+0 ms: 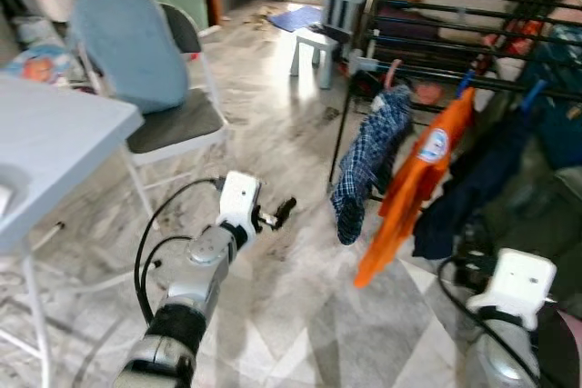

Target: Hang hanger

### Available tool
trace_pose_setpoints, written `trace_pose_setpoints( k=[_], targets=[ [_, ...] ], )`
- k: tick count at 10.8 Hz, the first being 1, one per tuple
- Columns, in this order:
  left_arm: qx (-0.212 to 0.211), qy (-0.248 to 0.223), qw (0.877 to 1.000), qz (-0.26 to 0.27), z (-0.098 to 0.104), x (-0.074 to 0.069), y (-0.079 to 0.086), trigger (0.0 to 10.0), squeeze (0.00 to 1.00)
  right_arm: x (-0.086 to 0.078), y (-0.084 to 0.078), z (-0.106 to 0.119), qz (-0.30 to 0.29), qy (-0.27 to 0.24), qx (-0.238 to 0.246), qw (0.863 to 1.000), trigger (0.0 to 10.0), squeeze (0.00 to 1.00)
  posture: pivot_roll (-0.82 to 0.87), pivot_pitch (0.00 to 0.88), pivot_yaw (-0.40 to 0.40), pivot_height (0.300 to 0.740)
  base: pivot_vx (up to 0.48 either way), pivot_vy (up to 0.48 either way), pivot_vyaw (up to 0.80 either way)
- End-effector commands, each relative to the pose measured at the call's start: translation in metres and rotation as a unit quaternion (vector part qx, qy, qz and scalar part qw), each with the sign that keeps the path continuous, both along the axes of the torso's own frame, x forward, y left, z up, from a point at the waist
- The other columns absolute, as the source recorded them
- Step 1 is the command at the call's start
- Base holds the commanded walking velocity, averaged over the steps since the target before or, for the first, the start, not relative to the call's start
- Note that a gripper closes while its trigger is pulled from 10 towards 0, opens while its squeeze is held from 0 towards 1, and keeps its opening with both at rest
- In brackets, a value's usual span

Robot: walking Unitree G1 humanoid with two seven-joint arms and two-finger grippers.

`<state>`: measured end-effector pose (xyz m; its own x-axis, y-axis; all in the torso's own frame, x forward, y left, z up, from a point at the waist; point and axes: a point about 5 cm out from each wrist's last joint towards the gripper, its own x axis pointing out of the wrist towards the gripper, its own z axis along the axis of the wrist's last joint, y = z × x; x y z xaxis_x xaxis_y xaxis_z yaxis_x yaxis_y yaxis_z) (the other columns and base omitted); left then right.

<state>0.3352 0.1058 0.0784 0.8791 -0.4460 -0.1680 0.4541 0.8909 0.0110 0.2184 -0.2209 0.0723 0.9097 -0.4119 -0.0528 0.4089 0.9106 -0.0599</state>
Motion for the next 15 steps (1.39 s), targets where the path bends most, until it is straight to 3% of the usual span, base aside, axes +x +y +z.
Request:
trace_pose_setpoints(
  k=[1,2,3,5,7,9,10,11,13,14,15],
  targets=[
    [0.016,0.014,1.000,0.012,-0.010,-0.003,0.005,10.0,0.00,-0.003,-0.003,-0.011,0.001,0.021,0.012,1.000,10.0,0.00,0.00,0.000,-0.002,0.740,0.000,0.000,0.00],
    [0.009,0.052,0.997,0.062,-0.025,-0.008,0.020,10.0,0.00,-0.002,-0.001,-0.023,0.027,0.033,0.035,0.998,10.0,0.00,0.01,0.000,-0.022,0.740,0.000,0.000,0.00],
    [-0.012,0.069,0.994,0.081,-0.028,-0.010,0.023,10.0,0.00,0.003,-0.002,-0.022,0.040,0.033,0.037,0.998,10.0,0.00,0.02,0.000,-0.037,0.740,0.000,0.000,0.00],
    [-0.004,0.099,0.993,0.062,-0.036,-0.008,0.015,10.0,0.00,0.010,-0.013,-0.030,0.010,0.038,0.100,0.994,10.0,0.00,0.01,0.000,-0.038,0.740,0.000,0.000,0.00],
    [0.001,0.094,0.994,0.051,-0.035,-0.007,0.012,10.0,0.00,0.013,-0.009,-0.028,0.026,0.037,0.060,0.997,10.0,0.00,0.00,0.000,-0.027,0.740,0.000,0.000,0.00],
    [0.034,0.067,0.996,0.054,-0.032,-0.005,0.009,10.0,0.00,0.015,-0.012,-0.031,0.027,0.039,0.070,0.996,10.0,0.00,-0.02,0.000,-0.017,0.740,0.000,0.000,0.00],
    [0.032,0.010,0.998,0.048,-0.024,-0.007,0.008,10.0,0.00,0.014,-0.012,-0.032,0.038,0.041,0.065,0.996,10.0,0.00,-0.02,0.000,-0.023,0.740,0.000,0.000,0.00],
    [0.038,-0.015,0.998,0.051,-0.022,-0.011,0.010,10.0,0.00,0.012,-0.012,-0.032,0.041,0.042,0.064,0.996,10.0,0.00,-0.01,0.000,-0.037,0.740,0.000,0.000,0.00],
    [0.045,-0.057,0.993,0.088,-0.026,-0.035,0.030,10.0,0.00,0.010,-0.014,-0.033,0.054,0.046,0.074,0.995,10.0,0.00,0.07,0.000,-0.109,0.740,0.000,0.000,0.00],
    [0.041,-0.059,0.992,0.102,-0.026,-0.036,0.034,10.0,0.00,0.010,-0.014,-0.029,0.050,0.044,0.059,0.996,10.0,0.00,0.09,0.000,-0.121,0.740,0.000,0.000,0.00],
    [0.042,-0.067,0.991,0.108,-0.023,-0.035,0.037,10.0,0.00,0.009,-0.009,-0.023,0.050,0.050,-0.002,0.997,10.0,0.00,0.10,0.000,-0.126,0.740,0.000,0.000,0.00]
  ],
)
